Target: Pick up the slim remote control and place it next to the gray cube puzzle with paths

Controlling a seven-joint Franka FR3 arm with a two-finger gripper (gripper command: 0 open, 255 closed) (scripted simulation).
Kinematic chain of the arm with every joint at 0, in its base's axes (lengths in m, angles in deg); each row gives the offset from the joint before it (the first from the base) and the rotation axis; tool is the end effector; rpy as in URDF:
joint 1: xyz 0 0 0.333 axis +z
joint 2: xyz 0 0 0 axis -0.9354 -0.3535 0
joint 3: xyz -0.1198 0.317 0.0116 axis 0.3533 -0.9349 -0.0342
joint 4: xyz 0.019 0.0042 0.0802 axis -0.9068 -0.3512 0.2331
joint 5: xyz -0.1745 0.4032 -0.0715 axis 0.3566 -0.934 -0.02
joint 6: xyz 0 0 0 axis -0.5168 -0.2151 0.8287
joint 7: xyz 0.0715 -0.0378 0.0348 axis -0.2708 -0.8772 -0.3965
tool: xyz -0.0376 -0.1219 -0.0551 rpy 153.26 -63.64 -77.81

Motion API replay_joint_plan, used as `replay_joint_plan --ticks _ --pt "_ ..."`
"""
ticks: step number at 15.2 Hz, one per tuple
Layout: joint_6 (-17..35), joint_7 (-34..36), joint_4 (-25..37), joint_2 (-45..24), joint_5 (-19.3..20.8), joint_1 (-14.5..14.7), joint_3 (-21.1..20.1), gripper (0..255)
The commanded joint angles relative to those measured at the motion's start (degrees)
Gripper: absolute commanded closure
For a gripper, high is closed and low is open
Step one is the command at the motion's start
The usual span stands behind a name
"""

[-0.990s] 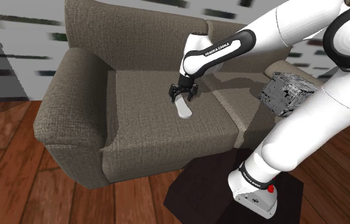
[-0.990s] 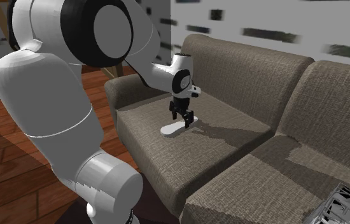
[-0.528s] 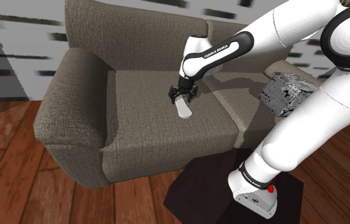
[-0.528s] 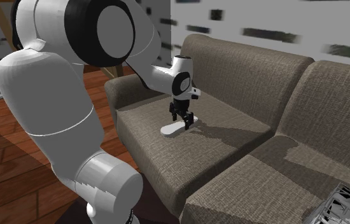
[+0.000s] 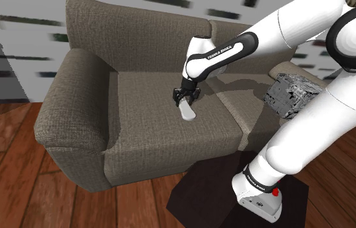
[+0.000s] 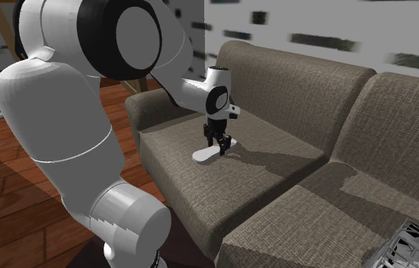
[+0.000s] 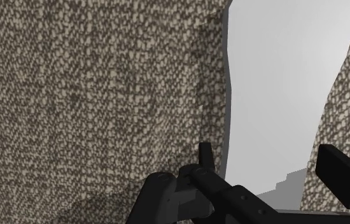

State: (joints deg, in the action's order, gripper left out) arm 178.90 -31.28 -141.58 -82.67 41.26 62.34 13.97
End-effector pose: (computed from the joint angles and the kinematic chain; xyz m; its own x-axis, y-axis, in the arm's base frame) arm 0.5015 -0.0647 0.2867 0.8747 -0.4846 0.0019 -0.4845 -0.8746 -0.0176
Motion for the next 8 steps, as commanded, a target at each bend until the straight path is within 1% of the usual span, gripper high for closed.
replay_joint_plan --ticks 1,3,8 --pt "0.01 -0.01 0.0 -0.01 0.0 0.0 -0.01 255" --pt "0.02 -0.01 -0.01 -0.01 0.0 0.01 0.0 255" --pt "-4.13 0.11 1.53 2.6 0.11 -0.02 -0.01 255"
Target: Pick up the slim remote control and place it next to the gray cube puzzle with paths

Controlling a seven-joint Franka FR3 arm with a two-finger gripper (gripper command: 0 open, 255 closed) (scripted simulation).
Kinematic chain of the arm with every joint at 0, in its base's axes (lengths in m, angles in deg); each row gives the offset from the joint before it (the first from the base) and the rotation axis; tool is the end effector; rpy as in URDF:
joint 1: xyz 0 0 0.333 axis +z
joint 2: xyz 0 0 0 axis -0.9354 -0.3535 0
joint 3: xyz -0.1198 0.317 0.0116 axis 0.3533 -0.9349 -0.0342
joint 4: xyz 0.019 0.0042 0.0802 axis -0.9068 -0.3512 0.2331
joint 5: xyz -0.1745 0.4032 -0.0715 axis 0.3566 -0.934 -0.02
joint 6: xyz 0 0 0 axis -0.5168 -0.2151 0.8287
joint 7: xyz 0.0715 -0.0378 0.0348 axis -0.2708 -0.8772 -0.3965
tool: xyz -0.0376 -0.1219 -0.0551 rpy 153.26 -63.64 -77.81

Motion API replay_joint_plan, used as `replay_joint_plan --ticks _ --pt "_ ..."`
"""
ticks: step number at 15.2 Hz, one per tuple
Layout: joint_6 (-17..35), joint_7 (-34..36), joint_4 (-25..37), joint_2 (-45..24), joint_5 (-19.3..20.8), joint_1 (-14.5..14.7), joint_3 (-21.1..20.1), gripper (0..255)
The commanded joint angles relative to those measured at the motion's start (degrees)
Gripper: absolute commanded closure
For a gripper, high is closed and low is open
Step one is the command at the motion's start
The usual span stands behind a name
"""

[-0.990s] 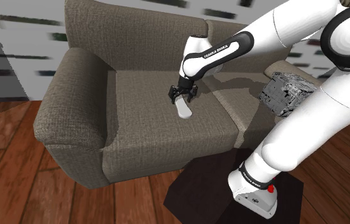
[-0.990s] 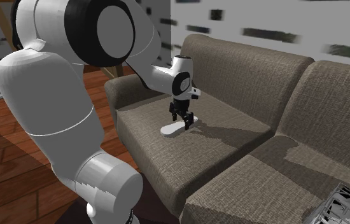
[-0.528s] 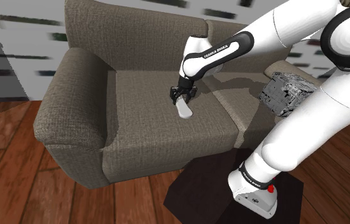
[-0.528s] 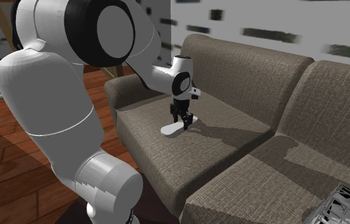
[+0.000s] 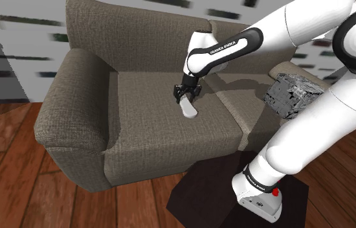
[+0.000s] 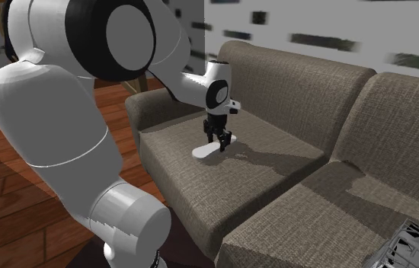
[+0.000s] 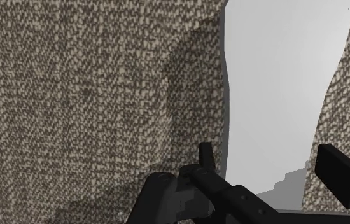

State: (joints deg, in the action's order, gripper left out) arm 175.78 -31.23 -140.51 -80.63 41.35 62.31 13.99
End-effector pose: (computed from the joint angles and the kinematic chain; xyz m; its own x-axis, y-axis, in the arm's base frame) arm 0.5023 -0.0651 0.3085 0.8748 -0.4844 0.0018 -0.4843 -0.8747 -0.0176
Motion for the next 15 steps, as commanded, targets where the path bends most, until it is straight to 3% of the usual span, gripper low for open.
replay_joint_plan --ticks 1,15 --pt "-1.83 0.08 0.81 1.03 0.05 0.0 -0.02 255" --pt "-13.24 0.34 6.94 6.3 0.24 -0.04 -0.03 255"
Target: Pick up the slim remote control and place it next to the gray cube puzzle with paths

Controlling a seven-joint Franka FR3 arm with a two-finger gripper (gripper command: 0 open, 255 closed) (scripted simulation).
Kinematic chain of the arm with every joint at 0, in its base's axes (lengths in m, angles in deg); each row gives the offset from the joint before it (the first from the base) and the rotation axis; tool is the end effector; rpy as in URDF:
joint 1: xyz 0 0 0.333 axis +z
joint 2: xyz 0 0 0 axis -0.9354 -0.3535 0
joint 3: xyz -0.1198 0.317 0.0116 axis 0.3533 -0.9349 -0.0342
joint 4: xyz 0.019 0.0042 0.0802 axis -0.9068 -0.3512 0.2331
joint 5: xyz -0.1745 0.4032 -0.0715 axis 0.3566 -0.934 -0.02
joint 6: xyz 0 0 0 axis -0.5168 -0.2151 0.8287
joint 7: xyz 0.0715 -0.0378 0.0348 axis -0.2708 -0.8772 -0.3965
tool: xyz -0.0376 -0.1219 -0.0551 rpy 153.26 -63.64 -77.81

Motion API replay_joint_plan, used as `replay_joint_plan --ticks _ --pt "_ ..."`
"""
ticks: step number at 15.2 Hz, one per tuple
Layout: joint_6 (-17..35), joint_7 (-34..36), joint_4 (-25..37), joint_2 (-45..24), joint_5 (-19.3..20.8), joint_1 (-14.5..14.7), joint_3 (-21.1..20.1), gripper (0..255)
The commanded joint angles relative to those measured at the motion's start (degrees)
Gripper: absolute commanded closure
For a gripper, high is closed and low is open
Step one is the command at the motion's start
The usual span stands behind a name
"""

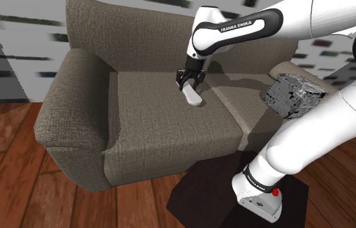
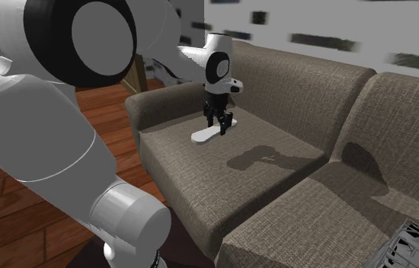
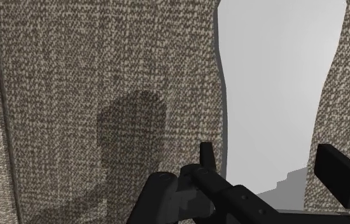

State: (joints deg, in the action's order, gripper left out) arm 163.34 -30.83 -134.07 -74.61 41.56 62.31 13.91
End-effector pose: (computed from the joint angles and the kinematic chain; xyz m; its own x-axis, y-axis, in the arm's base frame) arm 0.5072 -0.0647 0.3979 0.8748 -0.4846 0.0020 -0.4845 -0.8746 -0.0177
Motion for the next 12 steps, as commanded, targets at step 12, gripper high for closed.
replay_joint_plan --ticks 12 --pt "-10.27 0.1 7.58 2.68 0.1 -0.05 0.04 255"
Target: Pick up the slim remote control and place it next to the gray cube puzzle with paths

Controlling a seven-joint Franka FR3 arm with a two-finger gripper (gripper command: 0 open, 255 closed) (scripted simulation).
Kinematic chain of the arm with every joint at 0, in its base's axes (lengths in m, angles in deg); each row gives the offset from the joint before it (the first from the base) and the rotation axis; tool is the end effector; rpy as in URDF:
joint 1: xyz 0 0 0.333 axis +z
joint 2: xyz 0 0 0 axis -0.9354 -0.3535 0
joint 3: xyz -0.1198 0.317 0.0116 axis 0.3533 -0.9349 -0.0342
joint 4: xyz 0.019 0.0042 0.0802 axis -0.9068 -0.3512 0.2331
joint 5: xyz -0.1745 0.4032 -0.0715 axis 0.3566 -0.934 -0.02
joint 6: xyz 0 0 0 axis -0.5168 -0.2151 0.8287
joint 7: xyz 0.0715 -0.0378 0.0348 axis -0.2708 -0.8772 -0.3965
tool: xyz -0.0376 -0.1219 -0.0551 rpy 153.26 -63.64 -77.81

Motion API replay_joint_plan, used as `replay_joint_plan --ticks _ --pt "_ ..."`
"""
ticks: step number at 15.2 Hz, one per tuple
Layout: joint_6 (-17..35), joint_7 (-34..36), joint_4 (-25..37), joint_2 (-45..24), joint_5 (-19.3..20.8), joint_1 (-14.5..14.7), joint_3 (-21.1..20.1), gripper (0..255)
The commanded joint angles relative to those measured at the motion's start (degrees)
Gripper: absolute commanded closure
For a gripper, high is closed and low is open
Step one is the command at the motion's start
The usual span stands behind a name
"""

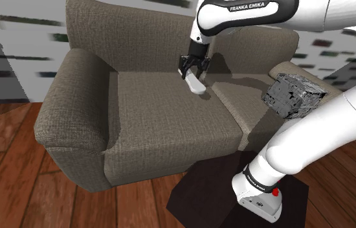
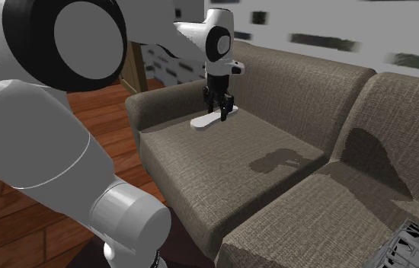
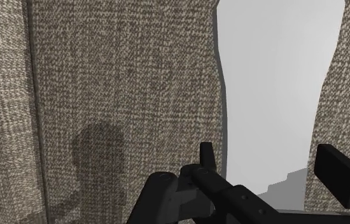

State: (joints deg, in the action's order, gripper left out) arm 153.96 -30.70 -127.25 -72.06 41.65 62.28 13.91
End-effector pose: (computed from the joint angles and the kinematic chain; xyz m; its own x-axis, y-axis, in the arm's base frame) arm 0.5098 -0.0652 0.4681 0.8749 -0.4843 0.0019 -0.4842 -0.8748 -0.0176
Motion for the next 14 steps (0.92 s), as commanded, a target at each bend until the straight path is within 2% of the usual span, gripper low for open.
replay_joint_plan --ticks 1,14 --pt "-1.68 -0.03 1.43 0.25 0.02 -0.03 0.04 255" --pt "-11.72 0.11 11.13 0.59 0.06 -0.03 0.04 255"
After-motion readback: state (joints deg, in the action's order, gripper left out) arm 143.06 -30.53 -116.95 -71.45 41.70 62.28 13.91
